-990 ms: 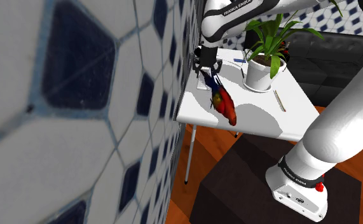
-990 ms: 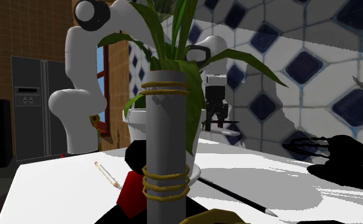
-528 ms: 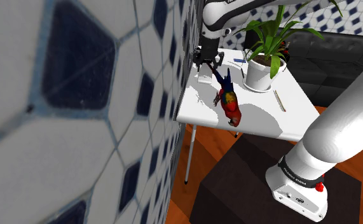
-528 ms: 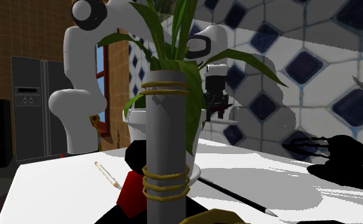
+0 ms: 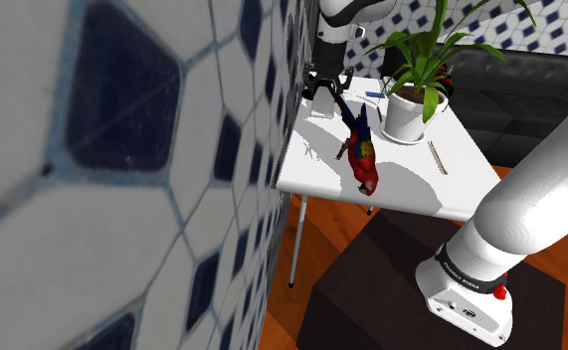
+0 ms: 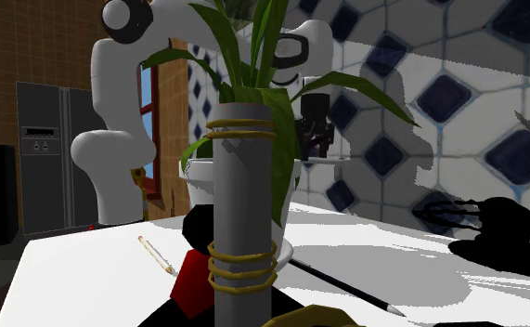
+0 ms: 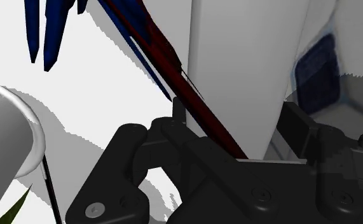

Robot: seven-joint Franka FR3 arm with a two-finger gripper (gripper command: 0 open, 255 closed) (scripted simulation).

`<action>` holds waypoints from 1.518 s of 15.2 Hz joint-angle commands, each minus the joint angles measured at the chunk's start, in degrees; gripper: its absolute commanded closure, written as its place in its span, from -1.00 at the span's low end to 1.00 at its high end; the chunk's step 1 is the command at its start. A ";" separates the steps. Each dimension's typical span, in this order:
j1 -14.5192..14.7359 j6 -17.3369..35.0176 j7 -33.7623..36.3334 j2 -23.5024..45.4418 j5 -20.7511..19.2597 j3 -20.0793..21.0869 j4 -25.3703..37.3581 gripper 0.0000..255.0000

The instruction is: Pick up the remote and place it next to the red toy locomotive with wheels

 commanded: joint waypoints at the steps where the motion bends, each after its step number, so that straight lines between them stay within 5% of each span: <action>1: 0.01 -1.52 0.00 -0.52 0.03 0.00 1.05 1.00; 23: -0.02 -17.94 0.00 -0.68 0.02 -0.02 17.31 1.00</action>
